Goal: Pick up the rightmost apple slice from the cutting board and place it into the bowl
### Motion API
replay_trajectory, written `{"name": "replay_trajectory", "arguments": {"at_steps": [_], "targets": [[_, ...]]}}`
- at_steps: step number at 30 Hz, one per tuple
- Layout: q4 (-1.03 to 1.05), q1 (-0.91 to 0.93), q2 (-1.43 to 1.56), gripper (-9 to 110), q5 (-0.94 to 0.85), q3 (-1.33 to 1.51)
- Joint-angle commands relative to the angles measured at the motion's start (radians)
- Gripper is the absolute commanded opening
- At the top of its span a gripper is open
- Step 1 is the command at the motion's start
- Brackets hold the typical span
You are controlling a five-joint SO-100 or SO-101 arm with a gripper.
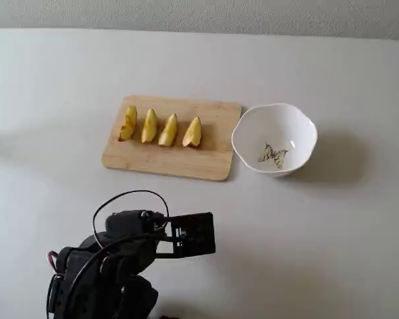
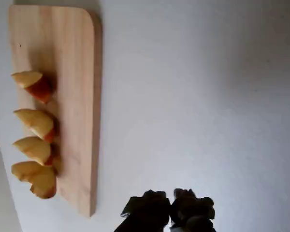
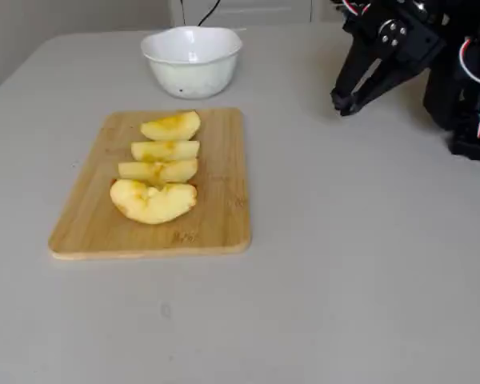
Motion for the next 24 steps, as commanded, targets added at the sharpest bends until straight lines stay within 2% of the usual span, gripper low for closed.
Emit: {"name": "replay_trajectory", "arguments": {"at_steps": [1,9,14,18,24], "targets": [[0.005,0.0,0.002,2,-0.002,0.002],[0.005,-0.032,0.002,3,-0.029,0.002],[-0.078,-0.055,0.002,3,-0.038,0.017],[-0.132,-0.101,0.003,8,0.008,-0.025],[-0.264,-0.11,-0.02,18,-0.071,-0.081]]}}
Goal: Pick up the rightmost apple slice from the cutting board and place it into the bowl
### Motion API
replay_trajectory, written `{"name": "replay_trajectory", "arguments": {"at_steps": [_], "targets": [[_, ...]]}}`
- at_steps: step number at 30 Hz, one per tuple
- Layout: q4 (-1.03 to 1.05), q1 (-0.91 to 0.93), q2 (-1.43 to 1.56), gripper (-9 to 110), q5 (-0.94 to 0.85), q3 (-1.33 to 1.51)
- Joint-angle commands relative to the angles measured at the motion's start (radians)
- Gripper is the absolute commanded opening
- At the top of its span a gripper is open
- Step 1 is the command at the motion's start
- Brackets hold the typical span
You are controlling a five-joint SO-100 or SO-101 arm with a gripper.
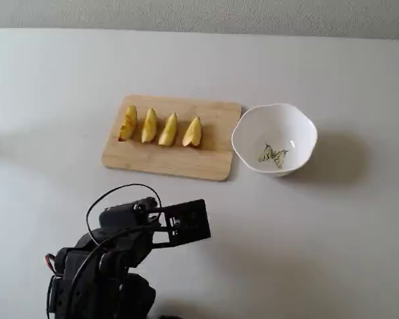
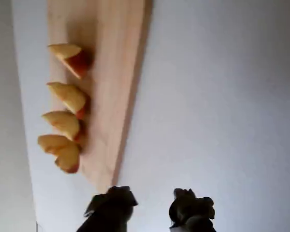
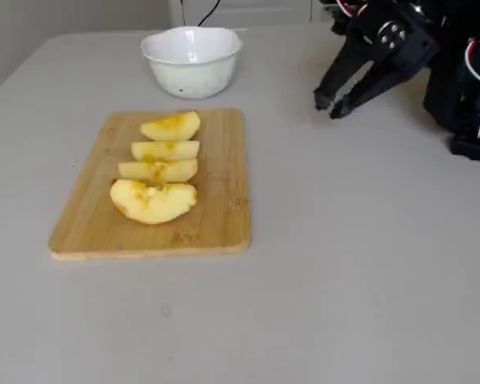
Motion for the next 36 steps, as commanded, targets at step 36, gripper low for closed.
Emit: {"name": "replay_trajectory", "arguments": {"at_steps": [36], "targets": [[0.715,0.161,-2.321,38,-0.652,-2.402]]}}
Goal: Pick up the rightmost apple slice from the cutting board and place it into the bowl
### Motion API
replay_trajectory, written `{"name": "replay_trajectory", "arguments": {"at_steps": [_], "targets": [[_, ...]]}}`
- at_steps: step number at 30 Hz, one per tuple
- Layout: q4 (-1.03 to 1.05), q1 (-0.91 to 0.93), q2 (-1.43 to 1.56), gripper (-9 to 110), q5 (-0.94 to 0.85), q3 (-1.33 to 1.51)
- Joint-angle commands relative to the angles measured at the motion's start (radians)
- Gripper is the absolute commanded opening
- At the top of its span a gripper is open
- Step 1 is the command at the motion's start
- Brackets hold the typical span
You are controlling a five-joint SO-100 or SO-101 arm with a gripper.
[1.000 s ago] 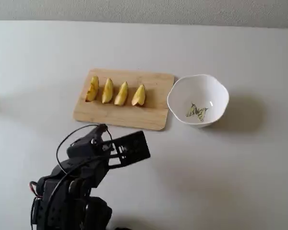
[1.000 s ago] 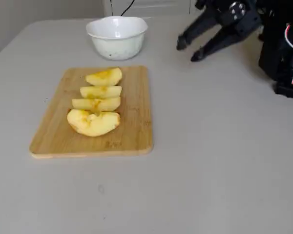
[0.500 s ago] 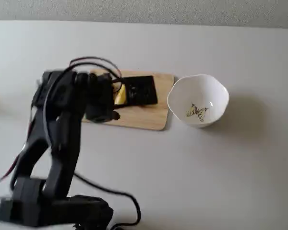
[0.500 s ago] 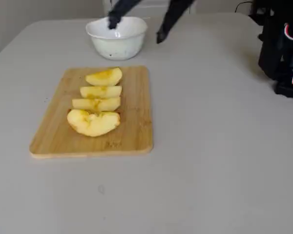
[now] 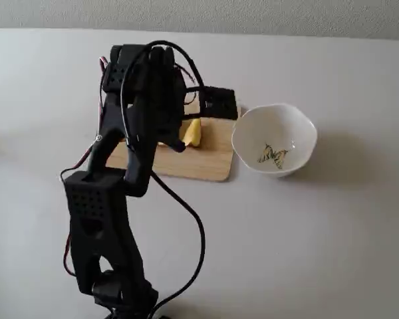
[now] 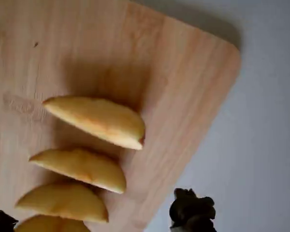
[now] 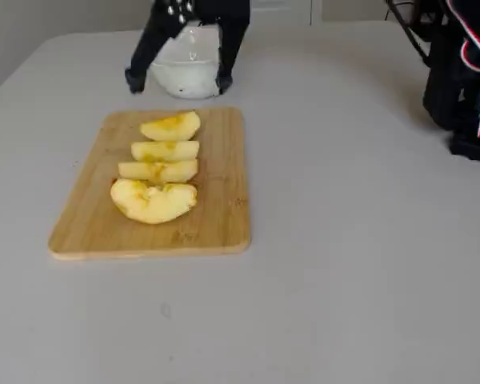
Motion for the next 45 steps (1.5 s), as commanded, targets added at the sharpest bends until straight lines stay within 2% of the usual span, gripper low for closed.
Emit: {"name": "replay_trajectory", "arguments": {"at_steps": [1,8,12,23,26,30,31,40,41,44,45], "targets": [[0.032,0.067,0.012,38,-0.403,-0.084],[0.037,0.129,0.032,36,-0.744,-0.08],[0.012,0.129,-0.008,36,-0.865,-0.084],[-0.117,0.11,-0.097,36,-0.92,-0.126],[-0.078,0.124,-0.213,35,-0.928,-0.293],[0.041,0.135,-0.491,35,-0.923,-0.746],[0.041,0.137,-0.526,35,-0.925,-0.785],[0.043,0.124,-0.588,35,-0.899,-0.784],[0.043,0.123,-0.591,31,-0.896,-0.782],[0.044,0.121,-0.6,30,-0.888,-0.781],[0.044,0.121,-0.6,25,-0.877,-0.781]]}}
